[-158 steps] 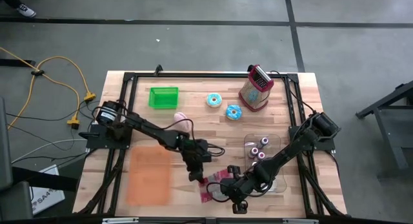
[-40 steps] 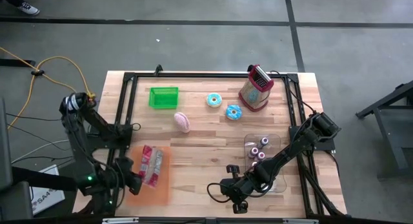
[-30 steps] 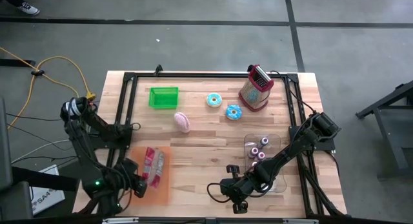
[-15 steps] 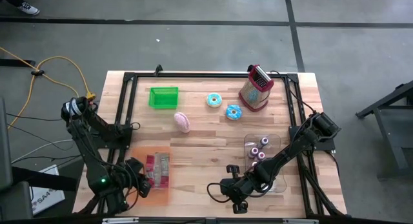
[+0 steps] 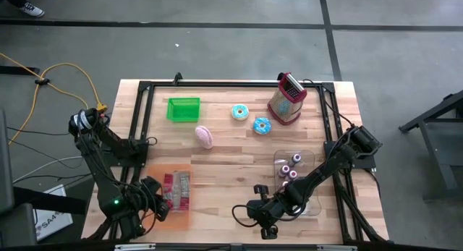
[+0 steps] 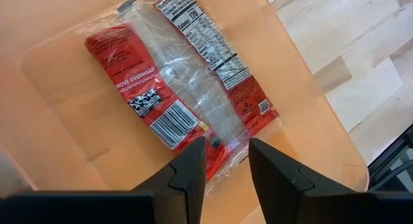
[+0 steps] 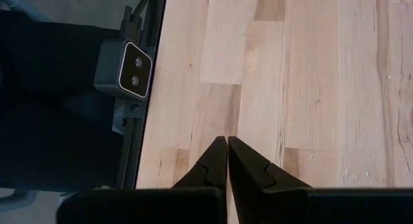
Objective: Pick & Place Food Item
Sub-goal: Put the blue donut into the green basket
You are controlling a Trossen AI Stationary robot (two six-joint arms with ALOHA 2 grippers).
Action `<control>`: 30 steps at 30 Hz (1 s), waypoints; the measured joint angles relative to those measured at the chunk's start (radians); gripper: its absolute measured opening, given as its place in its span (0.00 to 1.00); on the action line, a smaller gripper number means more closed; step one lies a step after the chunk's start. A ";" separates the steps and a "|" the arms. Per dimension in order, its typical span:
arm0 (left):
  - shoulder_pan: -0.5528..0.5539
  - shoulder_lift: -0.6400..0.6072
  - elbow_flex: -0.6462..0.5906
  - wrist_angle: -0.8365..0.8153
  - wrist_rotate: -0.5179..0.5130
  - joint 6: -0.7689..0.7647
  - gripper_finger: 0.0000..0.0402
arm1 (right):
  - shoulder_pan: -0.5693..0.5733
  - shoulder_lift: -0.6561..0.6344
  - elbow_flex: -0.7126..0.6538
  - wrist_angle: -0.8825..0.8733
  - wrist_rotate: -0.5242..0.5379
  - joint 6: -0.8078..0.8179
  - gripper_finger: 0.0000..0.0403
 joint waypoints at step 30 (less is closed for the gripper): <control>0.391 -0.284 0.000 0.057 -0.023 0.819 0.28 | 0.000 0.000 0.000 0.000 0.001 0.000 0.00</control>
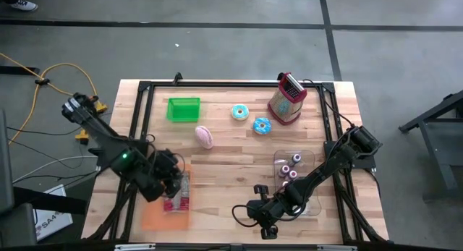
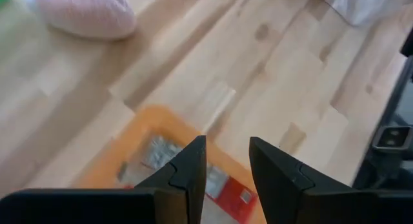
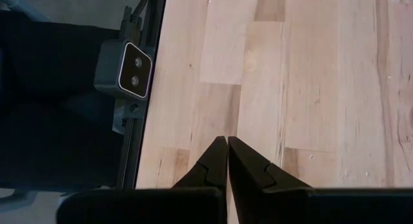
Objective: Pick & Place Food Item
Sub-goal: Put the blue donut into the green basket
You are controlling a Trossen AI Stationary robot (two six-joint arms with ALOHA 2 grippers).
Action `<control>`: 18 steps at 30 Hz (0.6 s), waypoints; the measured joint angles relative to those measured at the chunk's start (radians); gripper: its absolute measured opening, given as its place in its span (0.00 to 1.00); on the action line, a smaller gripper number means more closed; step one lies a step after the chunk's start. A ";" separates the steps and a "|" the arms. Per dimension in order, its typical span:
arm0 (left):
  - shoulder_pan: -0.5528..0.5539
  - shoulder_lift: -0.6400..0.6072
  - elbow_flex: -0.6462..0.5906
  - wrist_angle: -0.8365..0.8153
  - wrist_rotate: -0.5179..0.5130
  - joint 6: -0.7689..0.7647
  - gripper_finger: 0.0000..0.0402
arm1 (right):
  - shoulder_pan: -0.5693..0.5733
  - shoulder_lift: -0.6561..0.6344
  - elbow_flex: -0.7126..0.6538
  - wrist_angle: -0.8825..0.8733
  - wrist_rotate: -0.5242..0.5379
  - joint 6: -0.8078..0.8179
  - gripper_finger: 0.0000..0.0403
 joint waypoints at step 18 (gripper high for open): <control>0.318 -0.003 0.000 0.199 0.042 0.515 0.27 | -0.122 0.000 0.000 -0.077 -0.026 0.000 0.00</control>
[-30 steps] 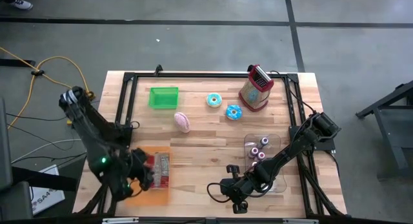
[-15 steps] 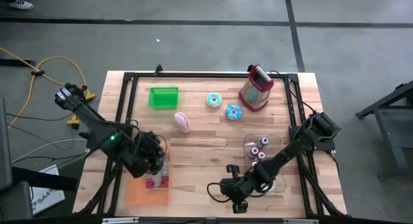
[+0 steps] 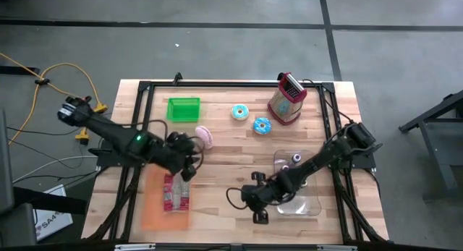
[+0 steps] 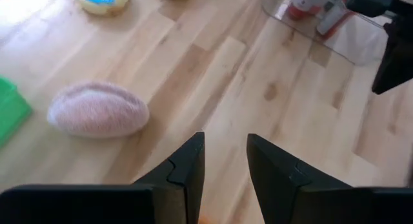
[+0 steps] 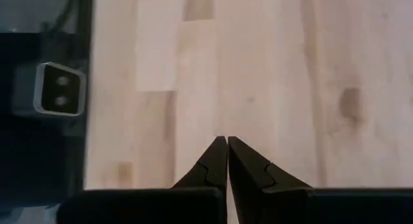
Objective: Pick & Place Food Item
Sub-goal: Put the blue donut into the green basket
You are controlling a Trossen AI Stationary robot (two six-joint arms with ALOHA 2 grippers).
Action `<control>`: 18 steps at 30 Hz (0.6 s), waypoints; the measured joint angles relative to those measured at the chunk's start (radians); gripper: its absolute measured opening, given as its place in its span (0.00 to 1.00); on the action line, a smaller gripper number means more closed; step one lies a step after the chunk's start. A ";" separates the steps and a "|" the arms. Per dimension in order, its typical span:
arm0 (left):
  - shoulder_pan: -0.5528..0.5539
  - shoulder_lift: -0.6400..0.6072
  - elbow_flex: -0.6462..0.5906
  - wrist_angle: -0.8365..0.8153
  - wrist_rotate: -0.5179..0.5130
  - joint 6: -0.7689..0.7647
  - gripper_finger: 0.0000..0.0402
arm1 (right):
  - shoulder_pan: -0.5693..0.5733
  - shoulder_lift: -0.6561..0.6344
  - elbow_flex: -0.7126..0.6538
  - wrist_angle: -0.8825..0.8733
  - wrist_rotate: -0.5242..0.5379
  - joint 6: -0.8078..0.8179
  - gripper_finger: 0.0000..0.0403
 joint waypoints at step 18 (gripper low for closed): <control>0.503 0.000 0.000 0.128 0.400 0.457 0.27 | -0.096 0.000 0.000 -0.127 0.001 -0.046 0.00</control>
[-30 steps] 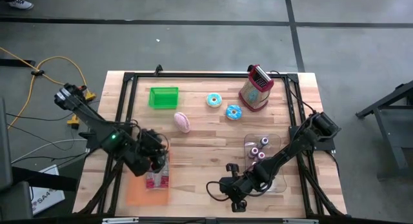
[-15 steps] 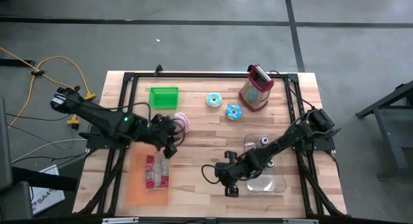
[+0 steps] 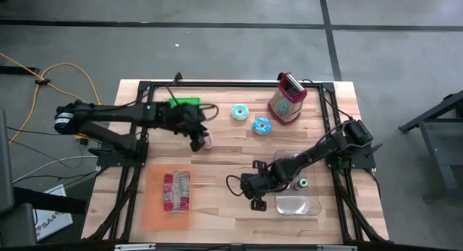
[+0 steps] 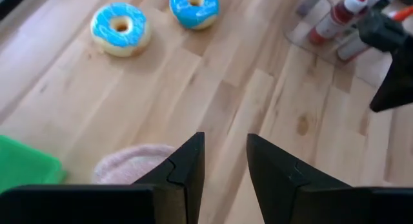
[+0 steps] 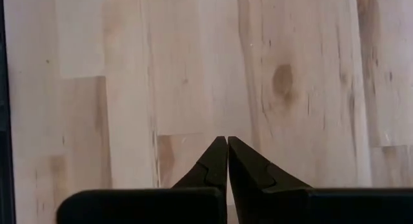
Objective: Pick & Place Food Item
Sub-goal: Put the blue donut into the green basket
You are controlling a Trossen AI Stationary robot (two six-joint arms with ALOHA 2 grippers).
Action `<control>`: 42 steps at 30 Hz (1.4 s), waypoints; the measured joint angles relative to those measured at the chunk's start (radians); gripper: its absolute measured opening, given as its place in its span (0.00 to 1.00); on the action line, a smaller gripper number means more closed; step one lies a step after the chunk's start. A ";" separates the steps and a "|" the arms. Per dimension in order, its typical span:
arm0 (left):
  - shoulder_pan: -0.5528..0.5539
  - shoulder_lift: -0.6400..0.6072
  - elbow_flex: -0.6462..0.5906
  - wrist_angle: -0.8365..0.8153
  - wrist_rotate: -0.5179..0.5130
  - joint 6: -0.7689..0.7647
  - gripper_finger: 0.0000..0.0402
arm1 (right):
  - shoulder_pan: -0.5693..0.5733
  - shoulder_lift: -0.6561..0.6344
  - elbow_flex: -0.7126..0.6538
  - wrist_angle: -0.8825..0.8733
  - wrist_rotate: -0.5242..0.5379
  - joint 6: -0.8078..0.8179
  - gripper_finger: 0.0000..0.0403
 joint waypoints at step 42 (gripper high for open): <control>0.372 0.101 0.000 0.189 0.346 0.333 0.27 | -0.497 0.000 0.000 -0.038 0.059 -0.467 0.01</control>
